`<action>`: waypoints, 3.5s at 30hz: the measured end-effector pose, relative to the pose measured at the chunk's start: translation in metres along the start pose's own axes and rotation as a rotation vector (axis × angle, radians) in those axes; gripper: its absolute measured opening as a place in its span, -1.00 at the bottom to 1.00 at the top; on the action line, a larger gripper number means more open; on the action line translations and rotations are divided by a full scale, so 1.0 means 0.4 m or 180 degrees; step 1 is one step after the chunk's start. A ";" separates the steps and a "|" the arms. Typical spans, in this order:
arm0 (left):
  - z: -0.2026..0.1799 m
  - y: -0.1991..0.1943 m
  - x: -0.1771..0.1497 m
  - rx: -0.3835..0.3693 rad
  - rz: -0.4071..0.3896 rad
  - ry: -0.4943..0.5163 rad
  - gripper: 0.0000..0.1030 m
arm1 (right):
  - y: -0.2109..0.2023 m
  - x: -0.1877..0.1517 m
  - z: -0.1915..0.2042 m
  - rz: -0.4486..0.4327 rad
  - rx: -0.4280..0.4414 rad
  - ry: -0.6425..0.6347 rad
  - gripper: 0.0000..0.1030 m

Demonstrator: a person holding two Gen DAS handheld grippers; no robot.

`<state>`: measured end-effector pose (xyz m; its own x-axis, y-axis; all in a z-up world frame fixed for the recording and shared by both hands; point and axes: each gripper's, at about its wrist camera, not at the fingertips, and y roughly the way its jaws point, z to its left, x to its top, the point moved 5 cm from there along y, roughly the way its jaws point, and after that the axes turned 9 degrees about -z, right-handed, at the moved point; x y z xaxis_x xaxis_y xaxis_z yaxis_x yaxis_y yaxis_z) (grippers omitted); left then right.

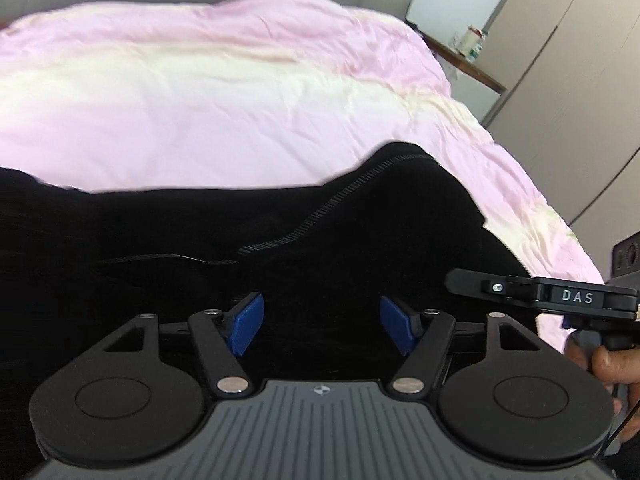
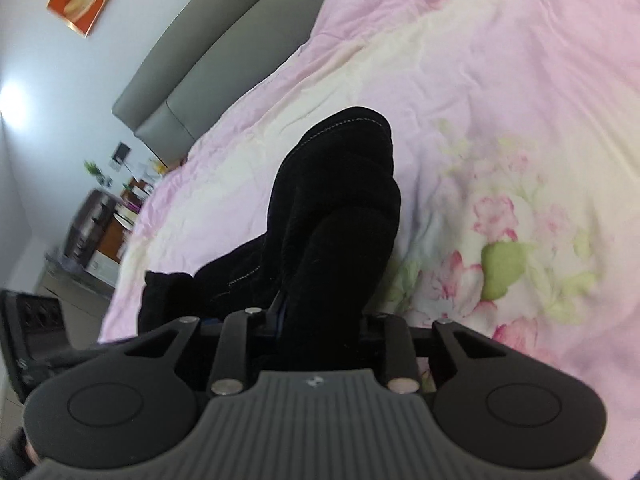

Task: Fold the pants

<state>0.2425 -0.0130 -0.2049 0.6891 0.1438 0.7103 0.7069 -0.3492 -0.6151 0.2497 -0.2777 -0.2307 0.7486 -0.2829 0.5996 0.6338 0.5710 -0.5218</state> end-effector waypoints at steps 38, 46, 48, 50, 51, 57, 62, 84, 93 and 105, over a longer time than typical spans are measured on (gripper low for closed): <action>0.586 -0.366 -0.118 0.0275 -0.0532 -0.1858 0.60 | 0.193 -0.292 0.919 -0.0016 -0.0282 -0.2409 -0.56; 0.660 -0.459 -0.085 0.0276 -0.0896 -0.2133 0.60 | 0.352 -0.553 0.888 0.0261 -0.0464 -0.3174 -0.43; 0.687 -0.494 -0.082 0.0302 -0.1049 -0.2215 0.60 | 0.374 -0.573 0.910 0.0225 -0.0466 -0.3271 -0.45; 0.718 -0.531 -0.078 0.0315 -0.1206 -0.2319 0.60 | 0.383 -0.543 0.955 0.0094 -0.0419 -0.3081 -0.54; 0.733 -0.545 -0.078 0.0316 -0.1275 -0.2367 0.60 | 0.381 -0.519 0.973 0.0013 -0.0398 -0.2962 -0.56; 0.775 -0.557 -0.082 0.0395 -0.1366 -0.2491 0.63 | 0.371 -0.500 1.069 -0.0258 -0.0196 -0.2949 -0.77; 0.760 -0.530 -0.082 0.0308 -0.1239 -0.2414 0.63 | 0.347 -0.491 1.023 -0.0174 0.0037 -0.2860 -0.69; 0.500 -0.358 -0.195 -0.0603 -0.0278 -0.1760 0.44 | 0.532 -0.041 0.934 0.1831 0.1123 -0.3655 0.07; 0.529 -0.318 -0.207 -0.0907 -0.0224 -0.1862 0.23 | 0.692 -0.051 0.932 0.2472 0.1341 -0.3556 -0.06; 0.543 -0.347 -0.186 -0.1024 -0.0255 -0.1627 -0.33 | 0.664 -0.130 0.933 0.2491 0.1278 -0.3372 -0.74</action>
<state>0.1277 0.2260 -0.2466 0.6815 0.5797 0.4467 0.7309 -0.5698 -0.3757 0.3064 0.1760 -0.1741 0.2611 0.8261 0.4993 -0.1151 0.5402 -0.8336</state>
